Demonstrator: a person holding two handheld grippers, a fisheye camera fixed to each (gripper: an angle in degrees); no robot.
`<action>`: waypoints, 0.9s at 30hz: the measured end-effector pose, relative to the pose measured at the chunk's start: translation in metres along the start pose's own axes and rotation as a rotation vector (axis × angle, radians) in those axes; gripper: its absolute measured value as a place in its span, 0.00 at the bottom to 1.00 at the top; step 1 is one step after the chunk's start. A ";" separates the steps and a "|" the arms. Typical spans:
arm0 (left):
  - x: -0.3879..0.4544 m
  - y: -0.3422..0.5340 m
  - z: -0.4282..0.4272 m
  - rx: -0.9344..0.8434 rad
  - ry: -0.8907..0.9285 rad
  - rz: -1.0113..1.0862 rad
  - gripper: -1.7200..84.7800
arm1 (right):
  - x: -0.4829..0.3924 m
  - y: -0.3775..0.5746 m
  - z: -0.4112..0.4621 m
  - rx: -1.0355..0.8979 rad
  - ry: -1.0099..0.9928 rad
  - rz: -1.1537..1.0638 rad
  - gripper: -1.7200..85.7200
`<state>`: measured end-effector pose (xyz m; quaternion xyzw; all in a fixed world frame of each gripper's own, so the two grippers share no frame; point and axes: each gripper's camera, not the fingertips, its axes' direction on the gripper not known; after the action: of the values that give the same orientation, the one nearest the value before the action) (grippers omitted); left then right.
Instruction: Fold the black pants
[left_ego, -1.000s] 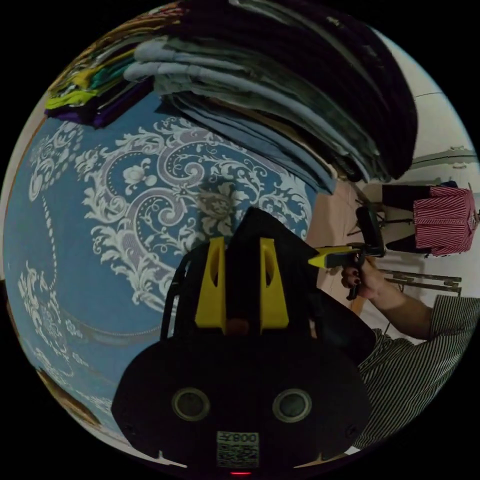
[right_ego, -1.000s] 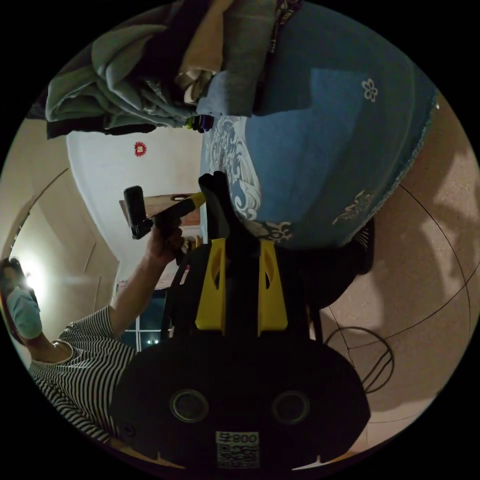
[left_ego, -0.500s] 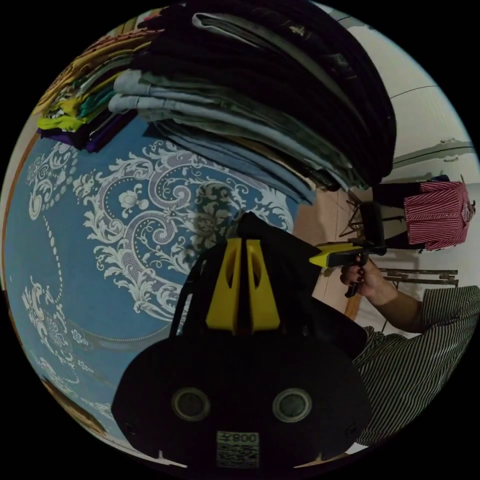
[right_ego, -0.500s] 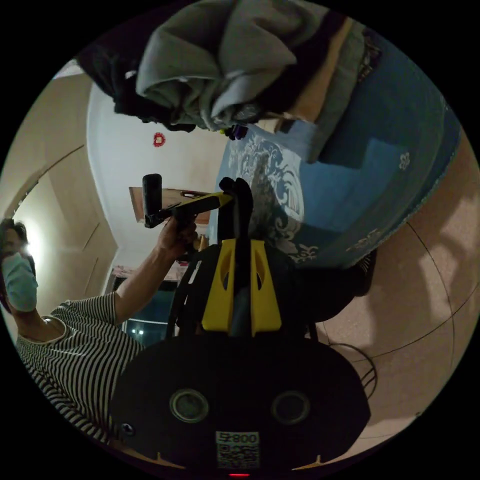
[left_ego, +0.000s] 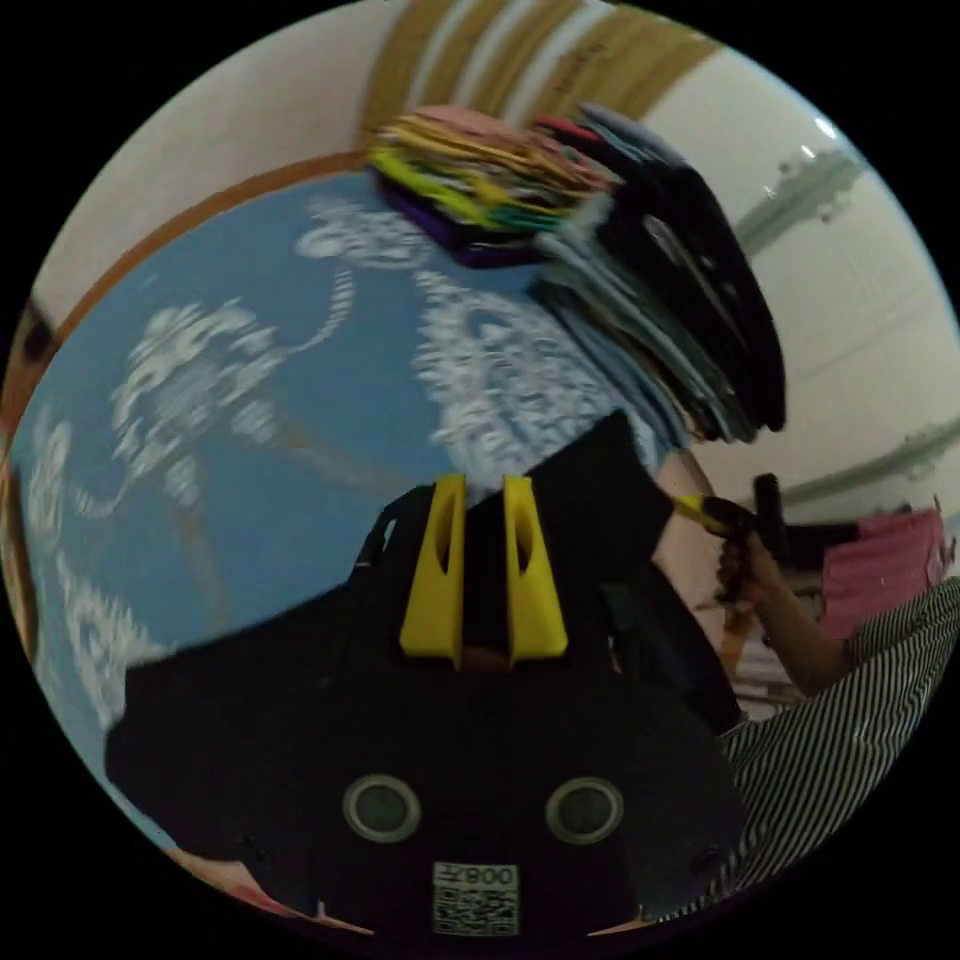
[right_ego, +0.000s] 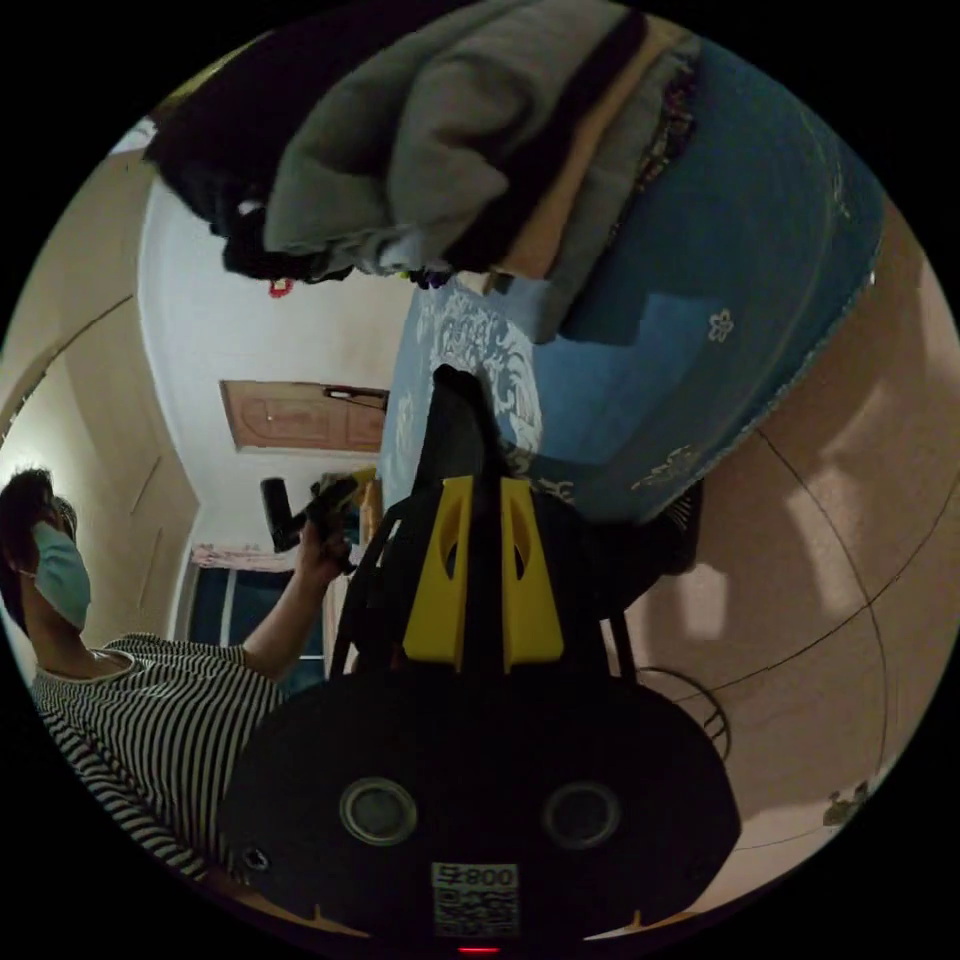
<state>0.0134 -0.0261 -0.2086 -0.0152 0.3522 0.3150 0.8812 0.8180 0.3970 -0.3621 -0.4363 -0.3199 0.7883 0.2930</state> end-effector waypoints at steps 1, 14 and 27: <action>-0.041 0.022 -0.017 0.003 -0.043 -0.118 0.10 | -0.008 0.001 0.005 -0.009 0.004 -0.018 0.08; -0.288 0.112 -0.090 -0.114 -0.137 -0.466 0.14 | -0.197 0.037 0.246 -0.587 -0.036 -0.448 0.08; -0.316 0.140 -0.142 0.068 -0.064 -0.326 0.03 | -0.299 0.158 0.424 -1.097 0.127 -0.850 0.03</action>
<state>-0.3274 -0.1218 -0.0891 -0.0323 0.3273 0.1563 0.9313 0.5516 -0.0289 -0.1566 -0.4037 -0.7973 0.3025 0.3315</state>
